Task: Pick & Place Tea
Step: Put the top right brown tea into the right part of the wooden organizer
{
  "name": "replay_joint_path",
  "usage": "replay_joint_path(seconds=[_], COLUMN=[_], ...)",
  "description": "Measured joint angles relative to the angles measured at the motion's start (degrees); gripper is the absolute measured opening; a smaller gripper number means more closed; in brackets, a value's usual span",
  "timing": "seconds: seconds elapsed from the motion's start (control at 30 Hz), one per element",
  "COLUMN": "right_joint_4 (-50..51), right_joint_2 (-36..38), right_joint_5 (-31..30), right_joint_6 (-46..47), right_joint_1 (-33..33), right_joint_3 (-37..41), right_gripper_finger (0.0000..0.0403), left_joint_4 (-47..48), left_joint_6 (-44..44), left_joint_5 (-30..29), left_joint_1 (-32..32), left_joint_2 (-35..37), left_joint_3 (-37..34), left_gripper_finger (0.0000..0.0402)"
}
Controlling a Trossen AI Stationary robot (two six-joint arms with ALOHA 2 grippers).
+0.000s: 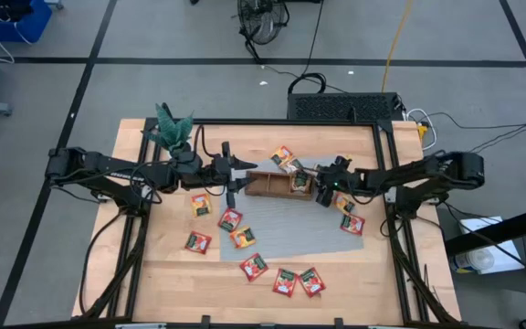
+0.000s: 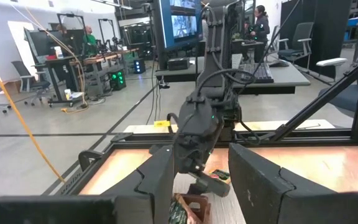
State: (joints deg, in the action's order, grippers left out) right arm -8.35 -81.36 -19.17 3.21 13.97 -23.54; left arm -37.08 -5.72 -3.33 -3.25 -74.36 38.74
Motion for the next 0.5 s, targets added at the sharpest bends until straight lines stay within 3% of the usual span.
replay_joint_path(seconds=[0.13,0.33,0.5], right_joint_4=[0.36,1.02,1.15], right_joint_2=[-3.05,-4.72,-3.85], right_joint_5=[4.79,6.72,3.88], right_joint_6=[2.63,1.98,0.18], right_joint_1=[1.35,1.33,0.11], right_joint_3=[0.00,0.08,0.18], right_gripper_finger=[0.0157,0.0021,0.0008], left_joint_4=[0.00,0.00,0.01], left_joint_6=[0.00,0.00,0.00], left_joint_5=[0.00,0.00,0.00], left_joint_1=[0.00,0.00,0.00], left_joint_2=[0.02,0.00,0.00], left_joint_3=[0.00,0.00,0.00], left_gripper_finger=[0.0157,0.0157,0.0157])
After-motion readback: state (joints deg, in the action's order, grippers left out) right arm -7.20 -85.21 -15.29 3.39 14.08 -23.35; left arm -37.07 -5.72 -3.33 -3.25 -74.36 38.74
